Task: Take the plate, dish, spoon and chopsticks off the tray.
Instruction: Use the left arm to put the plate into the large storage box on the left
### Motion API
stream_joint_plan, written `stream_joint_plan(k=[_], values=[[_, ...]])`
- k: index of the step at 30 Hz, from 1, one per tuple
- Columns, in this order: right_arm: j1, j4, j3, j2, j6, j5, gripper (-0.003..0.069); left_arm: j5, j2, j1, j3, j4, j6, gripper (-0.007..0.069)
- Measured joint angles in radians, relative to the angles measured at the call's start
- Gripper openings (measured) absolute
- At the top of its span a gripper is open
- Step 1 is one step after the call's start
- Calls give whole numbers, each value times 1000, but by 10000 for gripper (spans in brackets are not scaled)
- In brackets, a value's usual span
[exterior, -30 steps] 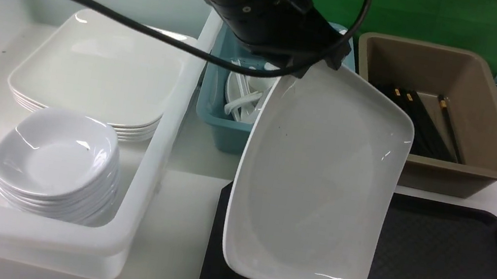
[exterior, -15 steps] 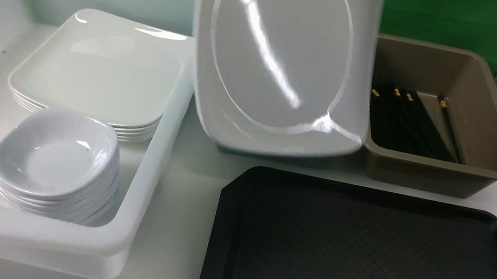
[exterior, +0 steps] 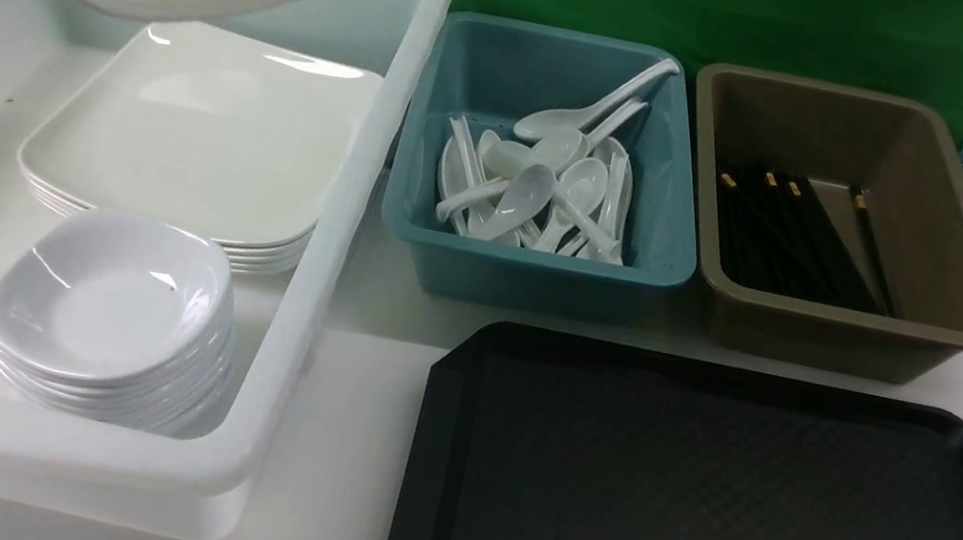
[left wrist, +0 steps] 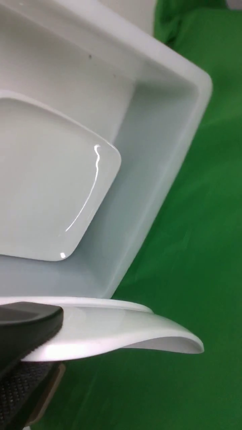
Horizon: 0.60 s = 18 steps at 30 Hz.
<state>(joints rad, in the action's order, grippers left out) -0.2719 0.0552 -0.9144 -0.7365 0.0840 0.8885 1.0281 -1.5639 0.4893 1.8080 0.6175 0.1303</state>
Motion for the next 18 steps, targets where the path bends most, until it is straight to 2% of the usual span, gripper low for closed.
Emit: stream_joint_plan(k=[2, 4, 8, 11, 18], values=[[0, 0, 0, 0, 0, 0, 92, -39, 0, 29, -75, 45, 27, 27], [0, 0, 0, 0, 0, 0, 96, -160, 0, 47, -235, 146, 92, 29], [0, 0, 0, 0, 0, 0, 98, -393, -10, -7, -470, 312, 198, 31], [0, 0, 0, 0, 0, 0, 99, -529, -36, -66, -538, 357, 238, 31], [0, 0, 0, 0, 0, 0, 106, -645, -116, -146, -567, 392, 253, 31]])
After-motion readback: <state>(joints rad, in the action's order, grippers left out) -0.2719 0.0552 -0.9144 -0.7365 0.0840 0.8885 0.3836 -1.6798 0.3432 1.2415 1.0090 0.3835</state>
